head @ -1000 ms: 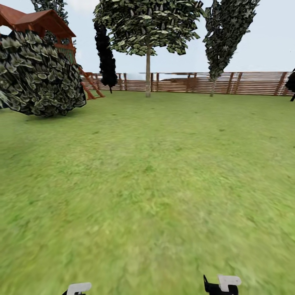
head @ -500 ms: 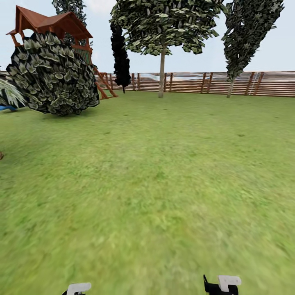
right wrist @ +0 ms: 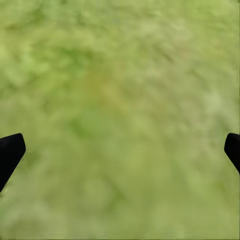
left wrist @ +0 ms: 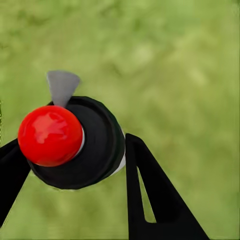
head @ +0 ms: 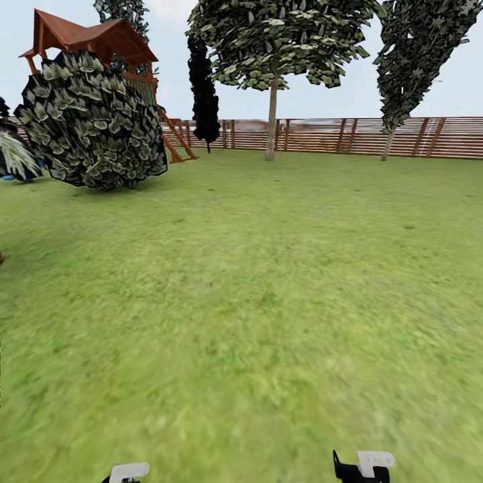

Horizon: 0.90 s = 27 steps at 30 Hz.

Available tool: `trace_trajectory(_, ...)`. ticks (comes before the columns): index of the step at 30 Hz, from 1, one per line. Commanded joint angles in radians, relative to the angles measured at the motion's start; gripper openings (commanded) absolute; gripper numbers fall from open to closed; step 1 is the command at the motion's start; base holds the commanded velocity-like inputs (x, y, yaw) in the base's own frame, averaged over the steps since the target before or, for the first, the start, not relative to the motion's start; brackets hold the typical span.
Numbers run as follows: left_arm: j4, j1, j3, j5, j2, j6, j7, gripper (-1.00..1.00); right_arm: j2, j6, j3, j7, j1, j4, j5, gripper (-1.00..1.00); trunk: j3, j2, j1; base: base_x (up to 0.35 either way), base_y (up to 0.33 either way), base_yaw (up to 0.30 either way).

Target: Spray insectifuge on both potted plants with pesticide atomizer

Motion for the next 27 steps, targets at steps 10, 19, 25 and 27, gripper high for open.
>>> trace_trajectory(10, 0.001, -0.001, -0.01, 0.003, 0.0, -0.003, 0.004, -1.0, 0.0, -0.002, 0.009, -0.004, 0.0, 0.0, -0.007, 1.0, -0.001, 0.0, 0.0, 0.34, 0.0, 0.178)
trace_trajectory(19, 0.001, -0.001, -0.01, 0.003, 0.0, -0.004, 0.004, -1.0, -0.001, -0.002, 0.009, -0.004, 0.0, 0.0, -0.007, 1.0, -0.001, 0.0, 0.0, 0.34, 0.0, 0.179)
trace_trajectory(25, 0.001, -0.001, -0.01, 0.001, 0.0, -0.004, 0.004, -1.0, 0.0, -0.002, 0.009, -0.004, 0.0, 0.0, -0.007, 1.0, -0.001, 0.0, 0.0, 0.34, 0.0, 0.179)
trace_trajectory(27, 0.001, -0.001, -0.01, 0.001, 0.0, -0.004, 0.004, -1.0, 0.0, -0.002, 0.009, -0.004, 0.0, 0.0, -0.006, 1.0, -0.001, 0.0, 0.0, 0.34, 0.0, 0.179)
